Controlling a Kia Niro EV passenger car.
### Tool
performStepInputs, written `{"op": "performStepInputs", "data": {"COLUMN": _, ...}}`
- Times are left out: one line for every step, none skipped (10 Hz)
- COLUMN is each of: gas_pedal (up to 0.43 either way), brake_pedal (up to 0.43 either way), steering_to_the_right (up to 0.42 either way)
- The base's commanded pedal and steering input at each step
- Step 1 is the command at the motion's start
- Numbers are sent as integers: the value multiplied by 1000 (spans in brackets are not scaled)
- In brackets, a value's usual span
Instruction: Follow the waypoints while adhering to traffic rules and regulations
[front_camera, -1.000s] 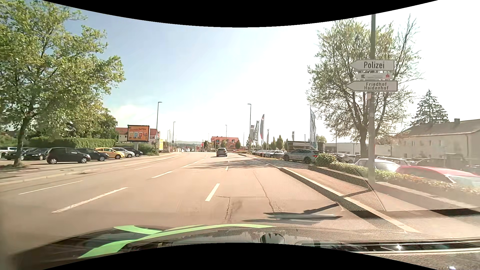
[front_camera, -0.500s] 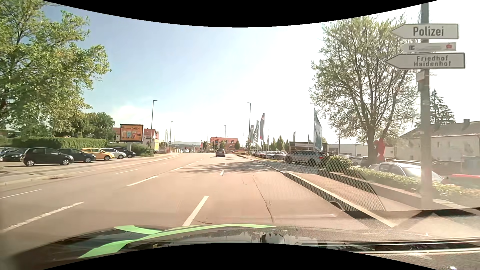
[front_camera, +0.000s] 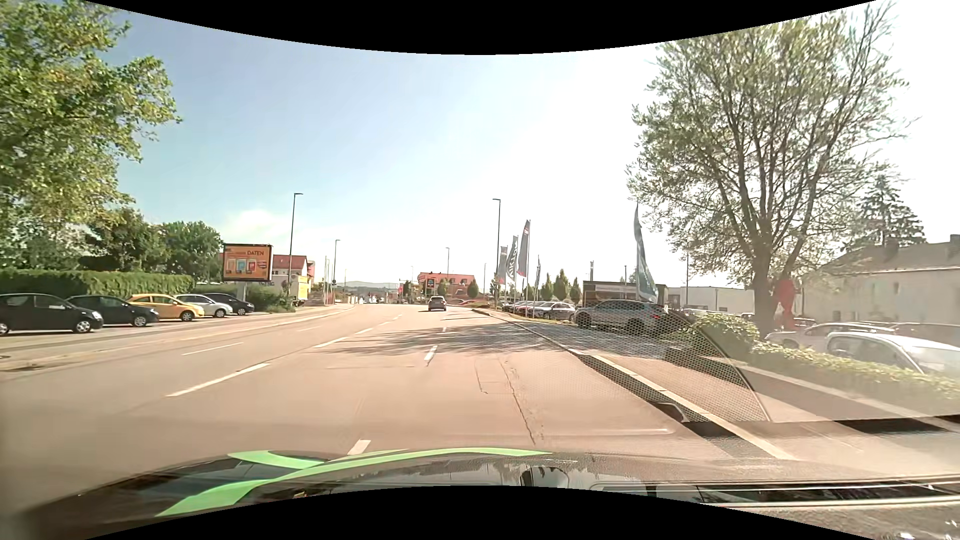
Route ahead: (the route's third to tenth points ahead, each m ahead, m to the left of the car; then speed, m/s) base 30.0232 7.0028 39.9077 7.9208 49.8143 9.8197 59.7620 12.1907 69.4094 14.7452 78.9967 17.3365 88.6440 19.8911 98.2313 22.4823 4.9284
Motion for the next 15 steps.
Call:
{"op": "performStepInputs", "data": {"gas_pedal": 197, "brake_pedal": 0, "steering_to_the_right": -5}}
{"op": "performStepInputs", "data": {"gas_pedal": 197, "brake_pedal": 0, "steering_to_the_right": -5}}
{"op": "performStepInputs", "data": {"gas_pedal": 197, "brake_pedal": 0, "steering_to_the_right": -6}}
{"op": "performStepInputs", "data": {"gas_pedal": 197, "brake_pedal": 0, "steering_to_the_right": -6}}
{"op": "performStepInputs", "data": {"gas_pedal": 197, "brake_pedal": 0, "steering_to_the_right": -6}}
{"op": "performStepInputs", "data": {"gas_pedal": 197, "brake_pedal": 0, "steering_to_the_right": -6}}
{"op": "performStepInputs", "data": {"gas_pedal": 209, "brake_pedal": 0, "steering_to_the_right": -7}}
{"op": "performStepInputs", "data": {"gas_pedal": 220, "brake_pedal": 0, "steering_to_the_right": -9}}
{"op": "performStepInputs", "data": {"gas_pedal": 209, "brake_pedal": 0, "steering_to_the_right": -13}}
{"op": "performStepInputs", "data": {"gas_pedal": 209, "brake_pedal": 0, "steering_to_the_right": -15}}
{"op": "performStepInputs", "data": {"gas_pedal": 209, "brake_pedal": 0, "steering_to_the_right": -15}}
{"op": "performStepInputs", "data": {"gas_pedal": 209, "brake_pedal": 0, "steering_to_the_right": -15}}
{"op": "performStepInputs", "data": {"gas_pedal": 209, "brake_pedal": 0, "steering_to_the_right": -15}}
{"op": "performStepInputs", "data": {"gas_pedal": 209, "brake_pedal": 0, "steering_to_the_right": -16}}
{"op": "performStepInputs", "data": {"gas_pedal": 209, "brake_pedal": 0, "steering_to_the_right": -17}}
